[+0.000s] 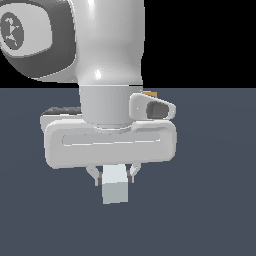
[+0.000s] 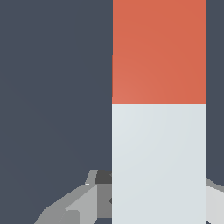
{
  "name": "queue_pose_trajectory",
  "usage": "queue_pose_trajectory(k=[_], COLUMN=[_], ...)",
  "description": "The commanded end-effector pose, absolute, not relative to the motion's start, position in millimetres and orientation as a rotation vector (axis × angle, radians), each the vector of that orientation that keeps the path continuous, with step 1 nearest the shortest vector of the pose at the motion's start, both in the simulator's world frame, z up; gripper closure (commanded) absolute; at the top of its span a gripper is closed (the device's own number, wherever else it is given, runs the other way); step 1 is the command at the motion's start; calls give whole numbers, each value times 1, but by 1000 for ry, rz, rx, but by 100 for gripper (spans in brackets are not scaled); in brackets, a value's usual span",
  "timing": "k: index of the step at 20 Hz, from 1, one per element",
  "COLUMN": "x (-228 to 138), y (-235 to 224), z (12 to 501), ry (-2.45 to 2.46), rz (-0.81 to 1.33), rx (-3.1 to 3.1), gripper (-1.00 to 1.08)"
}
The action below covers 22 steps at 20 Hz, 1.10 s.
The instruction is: Insert the peg into the horizontal hole in a box.
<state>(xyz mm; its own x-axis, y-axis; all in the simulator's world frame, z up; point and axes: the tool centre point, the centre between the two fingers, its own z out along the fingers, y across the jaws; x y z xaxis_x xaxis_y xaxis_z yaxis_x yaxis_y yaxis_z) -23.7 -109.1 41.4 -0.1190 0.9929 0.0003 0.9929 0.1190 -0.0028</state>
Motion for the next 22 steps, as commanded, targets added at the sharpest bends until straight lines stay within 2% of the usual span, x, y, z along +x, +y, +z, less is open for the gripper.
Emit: queue_pose_trajectory(k=[1, 14, 22], x=[-12, 45, 66], y=[-78, 83, 142], z=[50, 89, 104], ry=[-2359, -2396, -2410], rz=[0, 1, 0], rx=[-2076, -2032, -2016], gripper=[108, 108, 108])
